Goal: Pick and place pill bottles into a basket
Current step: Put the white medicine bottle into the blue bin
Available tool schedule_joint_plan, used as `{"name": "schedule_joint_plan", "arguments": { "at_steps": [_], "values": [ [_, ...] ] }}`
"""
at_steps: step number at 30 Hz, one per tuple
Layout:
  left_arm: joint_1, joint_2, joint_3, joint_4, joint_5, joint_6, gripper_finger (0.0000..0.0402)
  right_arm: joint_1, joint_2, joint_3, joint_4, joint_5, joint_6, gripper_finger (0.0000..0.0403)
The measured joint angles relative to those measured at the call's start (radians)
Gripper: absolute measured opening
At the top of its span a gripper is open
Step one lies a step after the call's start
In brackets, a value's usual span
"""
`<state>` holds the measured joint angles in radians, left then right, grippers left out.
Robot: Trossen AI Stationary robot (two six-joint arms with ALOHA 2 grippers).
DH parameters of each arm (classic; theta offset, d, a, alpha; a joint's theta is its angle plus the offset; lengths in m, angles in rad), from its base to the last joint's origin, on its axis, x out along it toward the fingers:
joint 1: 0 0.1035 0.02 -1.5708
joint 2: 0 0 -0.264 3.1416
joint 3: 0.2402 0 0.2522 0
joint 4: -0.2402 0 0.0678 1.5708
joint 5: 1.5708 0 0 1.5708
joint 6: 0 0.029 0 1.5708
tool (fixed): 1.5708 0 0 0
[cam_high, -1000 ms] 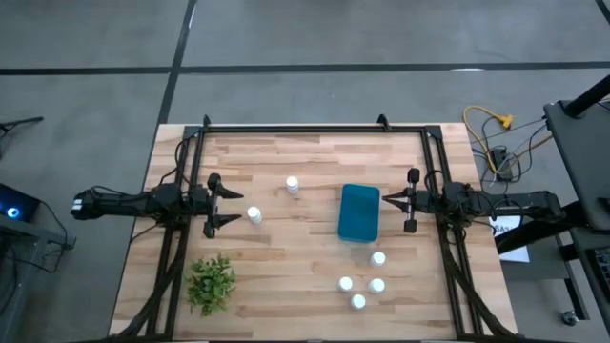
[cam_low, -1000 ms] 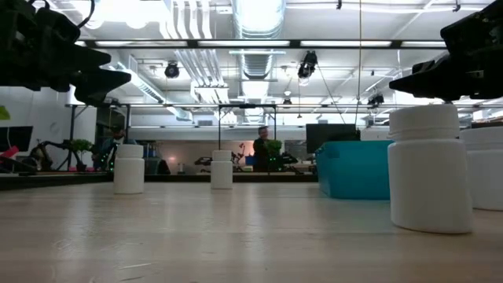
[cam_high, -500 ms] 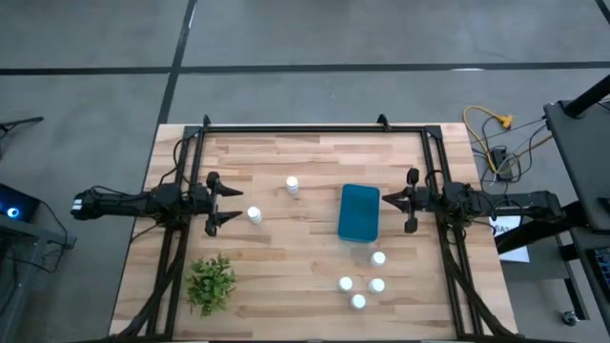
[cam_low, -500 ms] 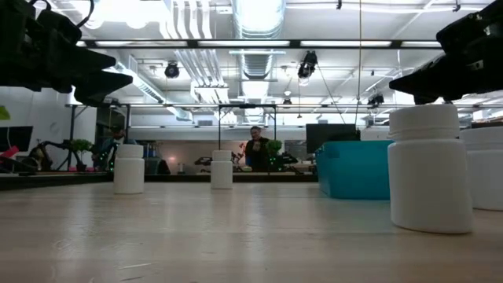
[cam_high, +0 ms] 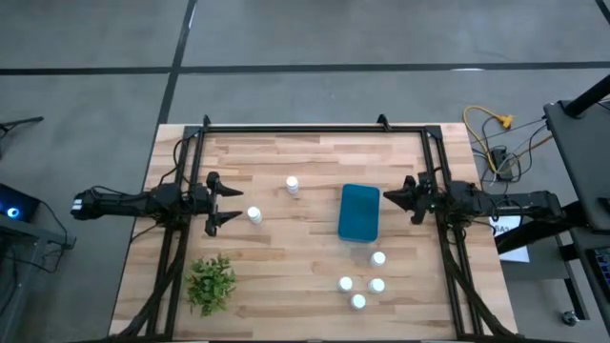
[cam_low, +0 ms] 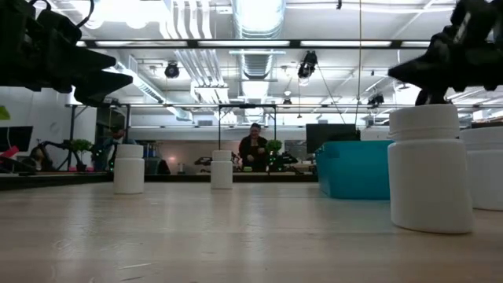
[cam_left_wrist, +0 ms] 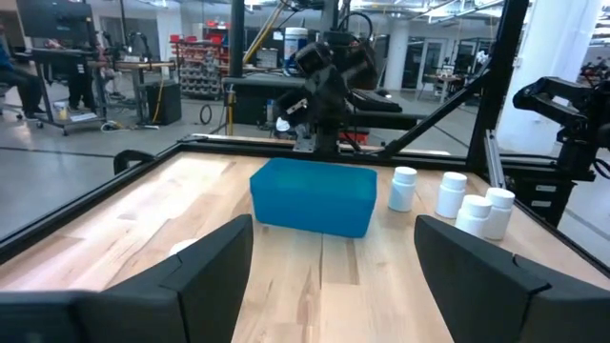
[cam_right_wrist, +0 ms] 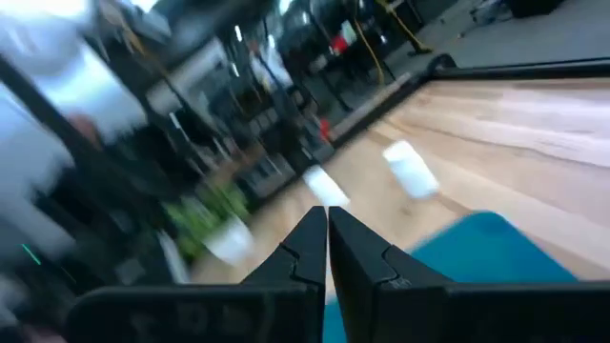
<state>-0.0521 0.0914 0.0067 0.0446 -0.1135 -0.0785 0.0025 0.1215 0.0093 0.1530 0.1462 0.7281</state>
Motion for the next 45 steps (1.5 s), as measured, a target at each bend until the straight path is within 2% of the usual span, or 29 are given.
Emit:
{"name": "schedule_joint_plan", "arguments": {
  "at_steps": [3,9,12,14,22,27,32,40,45],
  "values": [
    [0.0,0.0,0.0,0.006,0.001,-0.114,0.0274,0.0,0.0,0.0,0.109,0.043,0.075,0.0008],
    [0.0,0.0,0.0,0.038,0.001,-0.362,0.0274,0.0,0.0,0.0,0.288,0.21,0.076,0.0008],
    [0.0,0.0,0.0,0.07,0.002,-0.386,0.0274,0.0,0.001,0.0,0.299,0.282,0.078,0.0008],
    [0.0,0.0,0.0,0.088,0.001,-0.386,0.0274,0.0,0.001,0.0,0.299,0.292,0.081,0.0008],
    [0.0,0.006,0.0,0.102,0.0,-0.347,0.0274,0.0,0.007,0.0,0.302,0.276,0.084,0.0009],
    [0.0,0.036,0.0,0.05,0.009,-0.173,0.0274,0.0,0.007,0.0,0.313,0.237,0.084,0.0008],
    [0.0,0.071,0.0,0.052,0.002,-0.052,0.0274,0.0,0.017,0.0,0.415,0.155,0.084,0.0008],
    [0.0,0.097,0.0,0.051,0.001,-0.045,0.0274,0.0,0.109,0.002,0.628,0.1,-0.01,0.0009],
    [-0.001,0.095,0.0,0.052,0.0,-0.04,0.0274,0.0,0.207,0.079,0.634,0.03,-0.09,0.0009]
  ]
}}
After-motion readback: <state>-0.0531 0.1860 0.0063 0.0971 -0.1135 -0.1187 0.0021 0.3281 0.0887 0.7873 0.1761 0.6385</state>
